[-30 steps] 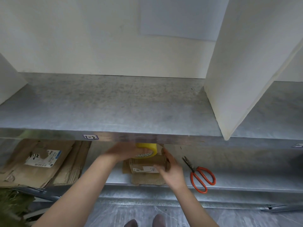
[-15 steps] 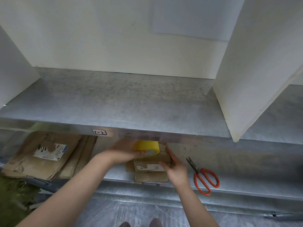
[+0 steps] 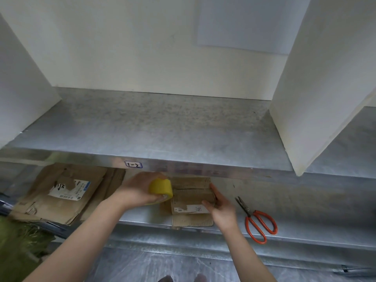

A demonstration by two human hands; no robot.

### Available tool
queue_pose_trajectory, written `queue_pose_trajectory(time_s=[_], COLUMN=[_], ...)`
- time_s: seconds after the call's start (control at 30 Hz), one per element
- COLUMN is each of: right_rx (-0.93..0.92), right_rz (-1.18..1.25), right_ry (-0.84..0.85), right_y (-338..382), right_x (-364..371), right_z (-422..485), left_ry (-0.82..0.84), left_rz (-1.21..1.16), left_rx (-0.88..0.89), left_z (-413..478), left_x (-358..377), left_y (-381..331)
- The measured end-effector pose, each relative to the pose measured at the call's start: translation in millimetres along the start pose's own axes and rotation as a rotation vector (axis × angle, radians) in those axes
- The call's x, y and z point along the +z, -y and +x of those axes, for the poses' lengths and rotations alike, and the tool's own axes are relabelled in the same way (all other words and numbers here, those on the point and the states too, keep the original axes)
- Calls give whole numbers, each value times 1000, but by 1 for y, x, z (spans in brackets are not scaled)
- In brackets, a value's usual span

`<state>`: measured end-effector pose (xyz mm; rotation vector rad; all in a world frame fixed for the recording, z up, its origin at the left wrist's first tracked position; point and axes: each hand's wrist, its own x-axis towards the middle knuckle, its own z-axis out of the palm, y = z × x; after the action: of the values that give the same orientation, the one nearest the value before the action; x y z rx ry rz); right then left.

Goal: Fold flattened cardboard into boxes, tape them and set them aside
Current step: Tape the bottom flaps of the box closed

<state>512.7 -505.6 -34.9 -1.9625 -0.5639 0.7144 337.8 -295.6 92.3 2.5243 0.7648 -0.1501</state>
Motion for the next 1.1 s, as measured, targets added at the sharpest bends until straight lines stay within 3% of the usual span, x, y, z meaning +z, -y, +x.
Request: queue_pose_trajectory(time_s=[0.17, 0.33, 0.57, 0.77, 0.83, 1.0, 1.1], right_rx=[11, 22, 36, 13, 4, -10, -21], right_rz=[-8, 11, 30, 23, 14, -26, -49], right_ry=[24, 32, 32, 17, 16, -2, -44], right_y=[5, 6, 6, 4, 4, 7, 6], right_x=[0, 1, 1, 2, 2, 3, 7], right_z=[1, 0, 0, 2, 1, -1, -4], left_ry=[71, -15, 117, 47, 58, 18, -10], left_rz=[215, 156, 44, 126, 76, -301, -193], left_rx=[-6, -25, -115, -96, -60, -50, -68], left_z=[2, 14, 25, 25, 22, 9, 8], left_x=[19, 23, 53, 68, 66, 62, 63], left_y=[33, 39, 53, 60, 60, 73, 76])
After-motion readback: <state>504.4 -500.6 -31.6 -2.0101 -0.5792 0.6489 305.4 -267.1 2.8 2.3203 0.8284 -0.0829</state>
